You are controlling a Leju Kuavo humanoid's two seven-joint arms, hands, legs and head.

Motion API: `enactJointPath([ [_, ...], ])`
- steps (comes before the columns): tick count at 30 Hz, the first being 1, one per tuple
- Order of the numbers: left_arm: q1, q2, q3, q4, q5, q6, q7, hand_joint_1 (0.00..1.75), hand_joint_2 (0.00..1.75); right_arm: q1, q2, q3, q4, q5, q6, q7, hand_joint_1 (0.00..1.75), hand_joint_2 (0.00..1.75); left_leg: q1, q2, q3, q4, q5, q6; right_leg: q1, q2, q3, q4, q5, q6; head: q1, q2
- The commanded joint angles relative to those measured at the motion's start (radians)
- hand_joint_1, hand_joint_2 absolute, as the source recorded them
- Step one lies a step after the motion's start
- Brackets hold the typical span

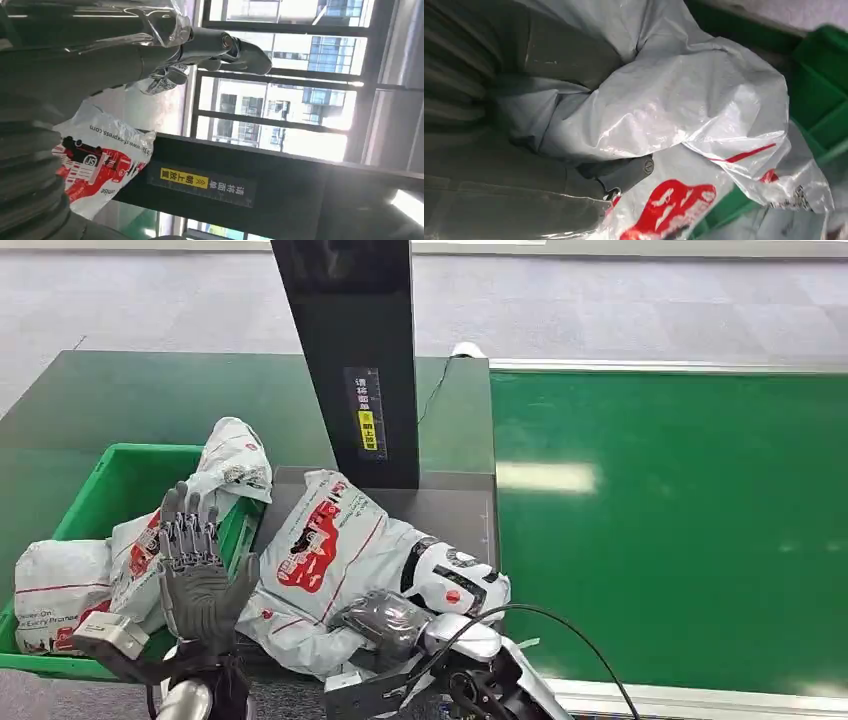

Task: Moved the parcel from conveyor to table for the left to box.

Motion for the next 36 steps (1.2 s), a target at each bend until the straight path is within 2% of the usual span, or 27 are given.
enactJointPath([
  [1, -0.015, 0.021, -0.015, 0.060, -0.001, 0.001, 0.006, 0.00, 1.75, -0.054, -0.034, 0.078, 0.153, 0.000, 0.013, 0.021, 1.75, 1.75, 0.001, -0.002, 0.002, -0.001, 0.001, 0.000, 0.001, 0.000, 0.003, -0.002, 0.001, -0.001, 0.000, 0.000],
  [9, -0.025, 0.026, -0.018, 0.072, -0.002, 0.004, 0.007, 0.00, 1.75, -0.059, -0.034, 0.079, 0.172, -0.001, 0.018, 0.030, 1.75, 1.75, 0.001, -0.003, 0.003, -0.002, 0.002, 0.000, 0.001, 0.000, 0.004, -0.003, 0.001, -0.001, 0.000, 0.000],
  [10, -0.028, 0.028, -0.021, 0.077, -0.002, 0.005, 0.007, 0.00, 1.75, -0.055, -0.033, 0.069, 0.161, -0.008, 0.006, 0.033, 1.31, 1.75, 0.000, -0.002, 0.003, -0.002, 0.001, 0.000, 0.000, -0.001, 0.004, -0.002, 0.001, 0.000, 0.000, 0.000],
  [11, -0.026, 0.029, -0.022, 0.076, -0.001, 0.006, 0.007, 0.00, 1.75, -0.048, -0.028, 0.047, 0.149, -0.020, -0.016, 0.042, 0.02, 1.75, 0.001, -0.003, 0.003, -0.002, 0.002, 0.000, 0.001, -0.001, 0.004, -0.003, 0.002, -0.001, 0.000, 0.000],
  [13, -0.014, 0.027, -0.020, 0.068, -0.001, 0.007, 0.005, 0.00, 1.75, -0.038, -0.018, -0.016, 0.127, -0.025, -0.090, 0.098, 0.00, 1.75, 0.001, -0.003, 0.004, -0.002, 0.002, 0.000, 0.001, -0.001, 0.005, -0.003, 0.001, -0.001, 0.000, 0.000],
  [16, 0.005, 0.024, -0.013, 0.048, -0.010, 0.006, 0.005, 0.00, 1.75, -0.016, -0.012, -0.104, 0.075, -0.040, -0.148, 0.117, 0.00, 1.75, 0.001, -0.003, 0.003, -0.001, 0.002, 0.000, 0.001, -0.001, 0.004, -0.003, 0.002, -0.001, 0.000, 0.000],
  [19, 0.039, 0.020, -0.004, 0.012, -0.023, 0.000, 0.007, 0.00, 1.75, 0.036, 0.005, -0.217, -0.029, -0.093, -0.245, 0.101, 0.00, 1.75, 0.001, -0.004, 0.002, -0.001, 0.001, 0.000, 0.001, -0.001, 0.004, -0.002, 0.001, -0.001, 0.000, 0.000],
  [24, 0.071, 0.014, -0.018, 0.005, -0.049, -0.031, 0.025, 0.00, 1.75, 0.127, 0.014, -0.366, -0.161, -0.268, -0.304, 0.016, 0.00, 1.75, 0.000, -0.003, 0.003, 0.000, 0.000, 0.000, 0.000, -0.001, 0.004, -0.001, 0.000, 0.000, 0.000, 0.000],
  [29, 0.069, 0.013, -0.019, 0.011, -0.050, -0.031, 0.024, 0.00, 1.75, 0.133, 0.012, -0.368, -0.165, -0.270, -0.303, 0.013, 0.00, 1.75, 0.000, -0.002, 0.001, 0.000, 0.000, 0.000, 0.000, 0.000, 0.001, -0.001, 0.000, 0.000, 0.000, 0.000],
  [30, 0.066, 0.013, -0.018, 0.012, -0.054, -0.030, 0.025, 0.00, 1.75, 0.135, 0.024, -0.374, -0.164, -0.288, -0.309, 0.004, 0.00, 1.75, 0.001, -0.003, 0.000, 0.000, 0.000, 0.000, 0.001, 0.000, 0.001, -0.001, 0.000, 0.000, 0.000, 0.000],
  [31, 0.072, 0.009, -0.020, 0.011, -0.074, -0.028, 0.037, 0.00, 1.75, 0.162, 0.049, -0.430, -0.178, -0.348, -0.366, -0.005, 0.00, 1.75, 0.000, -0.002, 0.000, 0.000, 0.000, 0.000, 0.000, 0.000, 0.001, -0.001, 0.000, 0.000, 0.000, 0.000],
  [36, 0.076, 0.003, -0.027, 0.013, -0.086, -0.032, 0.038, 0.00, 1.75, 0.205, 0.034, -0.473, -0.228, -0.403, -0.369, -0.035, 0.00, 1.75, 0.000, -0.003, 0.000, 0.000, 0.000, 0.000, 0.000, -0.001, 0.001, -0.001, 0.000, 0.000, 0.000, 0.000],
])
